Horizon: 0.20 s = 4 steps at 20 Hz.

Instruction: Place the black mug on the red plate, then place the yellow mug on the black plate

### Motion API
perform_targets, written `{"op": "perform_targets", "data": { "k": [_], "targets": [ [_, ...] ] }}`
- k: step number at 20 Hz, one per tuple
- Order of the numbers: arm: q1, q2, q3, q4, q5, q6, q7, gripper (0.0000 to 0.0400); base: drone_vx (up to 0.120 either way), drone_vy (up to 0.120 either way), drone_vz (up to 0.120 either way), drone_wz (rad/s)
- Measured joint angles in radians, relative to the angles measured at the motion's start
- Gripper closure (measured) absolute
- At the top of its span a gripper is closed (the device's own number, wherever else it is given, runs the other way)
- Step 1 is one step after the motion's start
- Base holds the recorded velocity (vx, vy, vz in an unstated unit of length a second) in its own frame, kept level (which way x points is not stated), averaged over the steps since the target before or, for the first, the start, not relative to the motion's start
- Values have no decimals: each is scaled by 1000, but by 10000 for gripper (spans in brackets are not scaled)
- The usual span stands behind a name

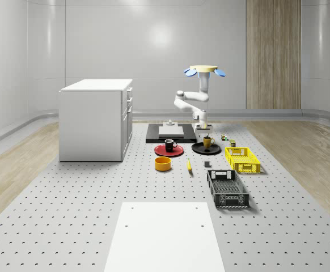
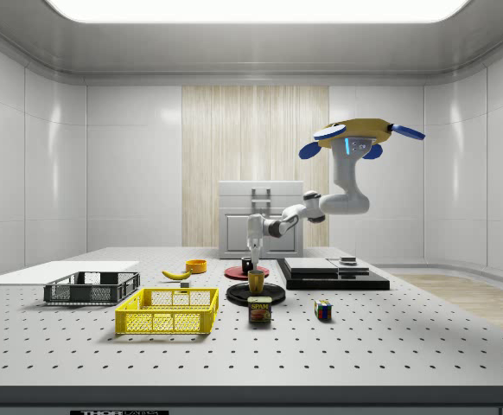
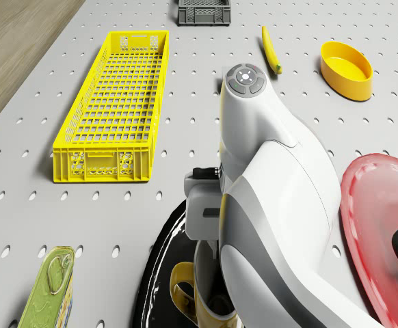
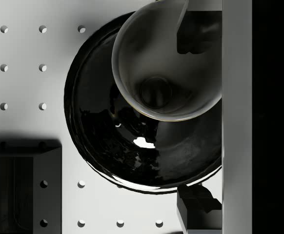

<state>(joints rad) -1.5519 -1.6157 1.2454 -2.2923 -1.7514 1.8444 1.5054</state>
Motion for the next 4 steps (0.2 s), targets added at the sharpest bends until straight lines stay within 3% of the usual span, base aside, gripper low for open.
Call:
{"op": "perform_targets", "data": {
  "k": [4],
  "targets": [
    [4,-2,12,-5,8,-8,-1,1,0,0,0,0]
  ]
}}
